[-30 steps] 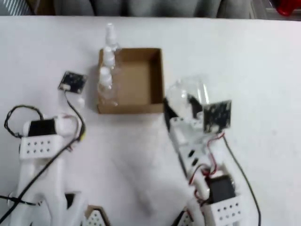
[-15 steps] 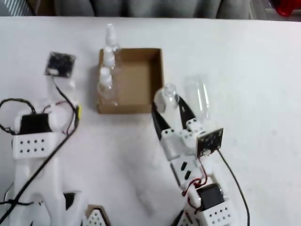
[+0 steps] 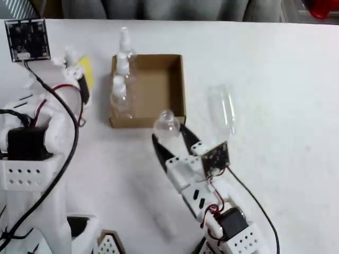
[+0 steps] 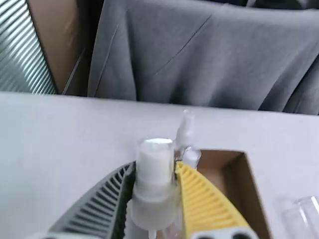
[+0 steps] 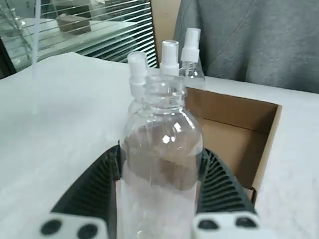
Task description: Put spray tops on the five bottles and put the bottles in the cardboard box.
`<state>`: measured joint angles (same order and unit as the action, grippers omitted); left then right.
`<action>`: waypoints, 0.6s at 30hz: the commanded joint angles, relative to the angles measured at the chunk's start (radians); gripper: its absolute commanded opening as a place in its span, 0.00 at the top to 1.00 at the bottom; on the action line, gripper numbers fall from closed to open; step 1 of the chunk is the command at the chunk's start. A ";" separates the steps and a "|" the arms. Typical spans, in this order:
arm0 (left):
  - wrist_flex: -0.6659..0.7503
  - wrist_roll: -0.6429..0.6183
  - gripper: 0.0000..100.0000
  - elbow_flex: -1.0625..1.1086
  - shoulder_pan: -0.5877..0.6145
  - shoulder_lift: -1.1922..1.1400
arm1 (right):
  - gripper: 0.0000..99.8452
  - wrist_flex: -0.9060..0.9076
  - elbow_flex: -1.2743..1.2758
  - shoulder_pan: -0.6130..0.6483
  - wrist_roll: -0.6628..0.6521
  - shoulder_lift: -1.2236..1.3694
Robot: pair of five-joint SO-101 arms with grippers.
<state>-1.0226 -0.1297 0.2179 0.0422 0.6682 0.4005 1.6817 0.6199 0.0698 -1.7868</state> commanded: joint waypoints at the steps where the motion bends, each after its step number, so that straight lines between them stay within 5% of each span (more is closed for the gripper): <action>1: 0.123 -0.011 0.98 -0.081 -0.090 0.047 | 0.98 0.005 0.009 0.030 0.002 -0.015; 10: 0.339 -0.012 0.98 -0.101 -0.214 0.048 | 0.98 0.005 0.009 0.022 0.002 -0.013; 18: 0.259 -0.012 0.98 -0.256 -0.378 0.117 | 0.98 0.027 0.009 0.022 0.002 -0.015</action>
<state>-0.7250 -0.1297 0.0629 -0.2723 0.7388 0.4250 1.6817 0.6383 0.0698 -1.7868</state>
